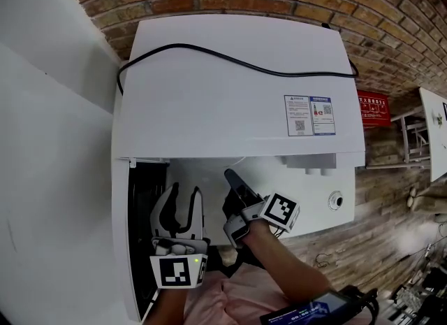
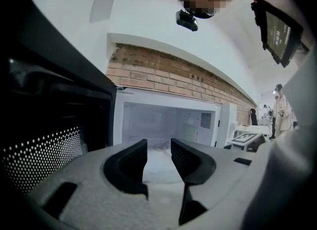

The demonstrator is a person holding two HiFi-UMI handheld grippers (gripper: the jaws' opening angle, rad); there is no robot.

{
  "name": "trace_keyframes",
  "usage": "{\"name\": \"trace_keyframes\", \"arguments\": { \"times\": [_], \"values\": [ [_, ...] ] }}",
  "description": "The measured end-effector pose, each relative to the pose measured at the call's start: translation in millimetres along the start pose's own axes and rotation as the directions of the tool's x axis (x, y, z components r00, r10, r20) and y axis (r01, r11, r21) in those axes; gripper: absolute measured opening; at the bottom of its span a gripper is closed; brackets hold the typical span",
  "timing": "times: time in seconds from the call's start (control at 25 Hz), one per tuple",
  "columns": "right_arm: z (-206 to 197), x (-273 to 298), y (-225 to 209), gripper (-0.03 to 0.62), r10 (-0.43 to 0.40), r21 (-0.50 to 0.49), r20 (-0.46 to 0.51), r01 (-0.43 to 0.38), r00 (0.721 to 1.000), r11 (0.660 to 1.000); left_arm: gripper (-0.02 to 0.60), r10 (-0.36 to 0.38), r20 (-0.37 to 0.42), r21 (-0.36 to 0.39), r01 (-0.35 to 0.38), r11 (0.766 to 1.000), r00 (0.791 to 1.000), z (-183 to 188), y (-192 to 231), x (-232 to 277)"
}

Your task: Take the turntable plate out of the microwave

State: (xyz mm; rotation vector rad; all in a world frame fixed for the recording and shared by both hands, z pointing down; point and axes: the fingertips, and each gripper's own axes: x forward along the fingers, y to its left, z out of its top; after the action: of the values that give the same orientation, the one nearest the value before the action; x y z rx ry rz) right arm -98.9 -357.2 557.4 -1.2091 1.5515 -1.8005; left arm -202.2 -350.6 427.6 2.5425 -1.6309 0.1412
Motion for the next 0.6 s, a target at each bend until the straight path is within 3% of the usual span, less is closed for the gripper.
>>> {"name": "trace_keyframes", "arguments": {
  "times": [0.24,0.4,0.6],
  "values": [
    [-10.2,-10.5,-5.8,0.042,0.044,-0.031,-0.034,-0.045,0.998,0.999,0.158,-0.005,0.002,0.003,0.005,1.000,1.000,0.4,-4.5,-0.8],
    [5.1,-0.4,-12.7,0.165,0.074,-0.034,-0.003,-0.074,0.997,0.997,0.158,-0.007,0.001,0.011,0.007,1.000,1.000,1.8,-7.8,-2.8],
    [18.7,23.9,-4.6,0.191,0.161,-0.005,0.002,-0.161,0.987,0.987,0.158,-0.001,0.003,0.021,0.001,1.000,1.000,4.0,-9.2,-6.4]
  ]
}}
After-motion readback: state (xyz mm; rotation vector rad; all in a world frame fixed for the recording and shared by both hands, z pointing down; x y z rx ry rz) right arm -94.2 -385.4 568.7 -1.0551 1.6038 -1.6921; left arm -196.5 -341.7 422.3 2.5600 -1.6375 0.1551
